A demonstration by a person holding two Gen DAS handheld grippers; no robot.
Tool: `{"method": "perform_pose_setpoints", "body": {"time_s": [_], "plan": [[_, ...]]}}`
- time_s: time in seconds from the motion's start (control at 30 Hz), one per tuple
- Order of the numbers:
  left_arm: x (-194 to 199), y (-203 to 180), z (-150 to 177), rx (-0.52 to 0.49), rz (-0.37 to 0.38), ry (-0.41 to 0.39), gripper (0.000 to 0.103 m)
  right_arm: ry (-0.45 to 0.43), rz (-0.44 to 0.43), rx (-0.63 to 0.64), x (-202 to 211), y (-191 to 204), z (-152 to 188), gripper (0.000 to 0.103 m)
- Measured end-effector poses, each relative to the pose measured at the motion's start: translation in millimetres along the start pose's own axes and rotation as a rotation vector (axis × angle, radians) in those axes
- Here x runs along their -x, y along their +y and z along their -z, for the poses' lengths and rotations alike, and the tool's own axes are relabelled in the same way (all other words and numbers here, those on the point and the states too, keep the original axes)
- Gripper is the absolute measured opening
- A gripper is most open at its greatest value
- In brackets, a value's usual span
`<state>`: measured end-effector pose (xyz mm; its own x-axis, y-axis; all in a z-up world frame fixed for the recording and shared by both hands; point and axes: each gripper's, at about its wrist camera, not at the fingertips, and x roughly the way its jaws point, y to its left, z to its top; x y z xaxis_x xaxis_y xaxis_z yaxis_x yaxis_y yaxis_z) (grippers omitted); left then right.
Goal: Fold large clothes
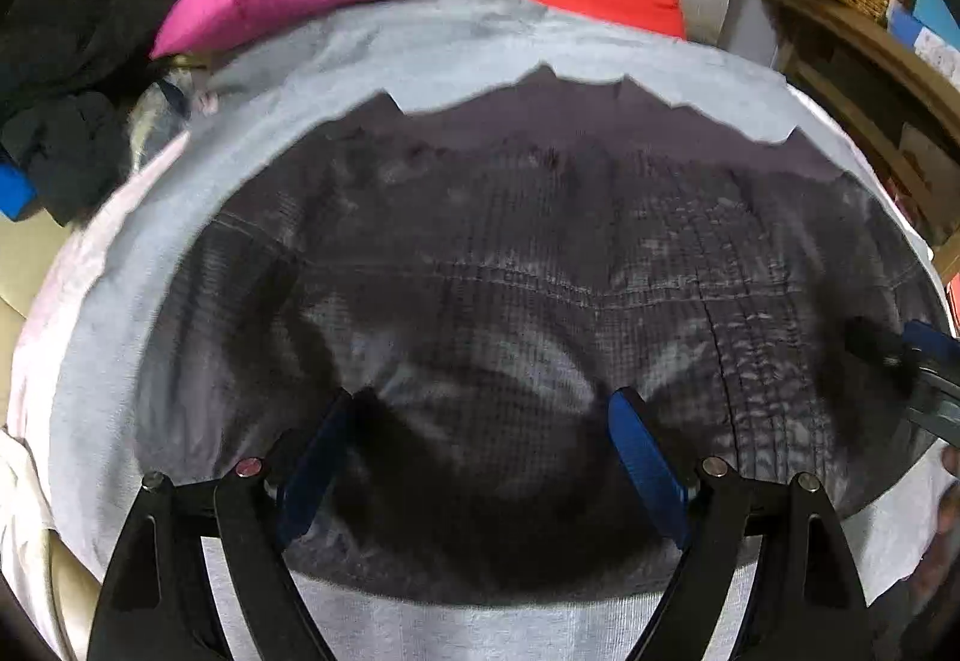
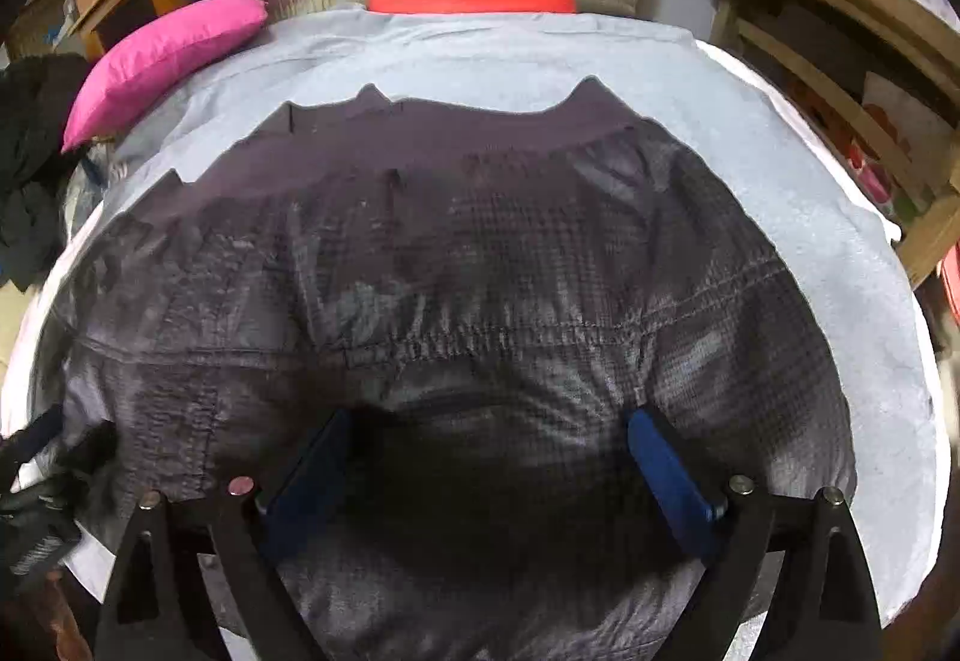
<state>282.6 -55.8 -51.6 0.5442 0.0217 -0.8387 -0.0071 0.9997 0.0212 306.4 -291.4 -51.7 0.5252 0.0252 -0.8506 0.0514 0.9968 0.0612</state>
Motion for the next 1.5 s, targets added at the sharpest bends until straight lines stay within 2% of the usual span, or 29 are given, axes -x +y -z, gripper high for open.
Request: {"method": "perform_pose_setpoints", "body": {"time_s": [0.1,0.23,0.43,0.6,0.7,0.93,1.0,1.13,1.5], "plan": [[32,9,6,0.030,0.058,-0.053,0.087,-0.077,-0.038,0.015,40,6,10,0.095],[76,8,22,-0.018,0.019,-0.128,0.090,-0.146,-0.062,0.048,87,20,39,0.095],[117,10,50,-0.017,0.024,-0.168,0.094,-0.178,-0.085,0.028,131,35,98,0.096],[150,16,66,0.006,0.037,-0.220,0.094,-0.203,-0.074,0.029,151,42,129,0.096],[164,17,72,0.012,0.027,-0.244,0.100,-0.230,-0.059,0.042,164,43,136,0.096],[187,19,80,0.036,0.049,-0.272,0.101,-0.313,-0.015,0.065,198,49,144,0.097],[188,19,81,0.034,0.035,-0.266,0.101,-0.325,-0.010,0.059,202,48,144,0.097],[190,18,82,0.033,0.014,-0.265,0.101,-0.327,-0.010,0.045,204,47,145,0.097],[196,19,85,0.048,0.056,-0.286,0.102,-0.325,-0.002,0.055,205,50,148,0.097]]}}
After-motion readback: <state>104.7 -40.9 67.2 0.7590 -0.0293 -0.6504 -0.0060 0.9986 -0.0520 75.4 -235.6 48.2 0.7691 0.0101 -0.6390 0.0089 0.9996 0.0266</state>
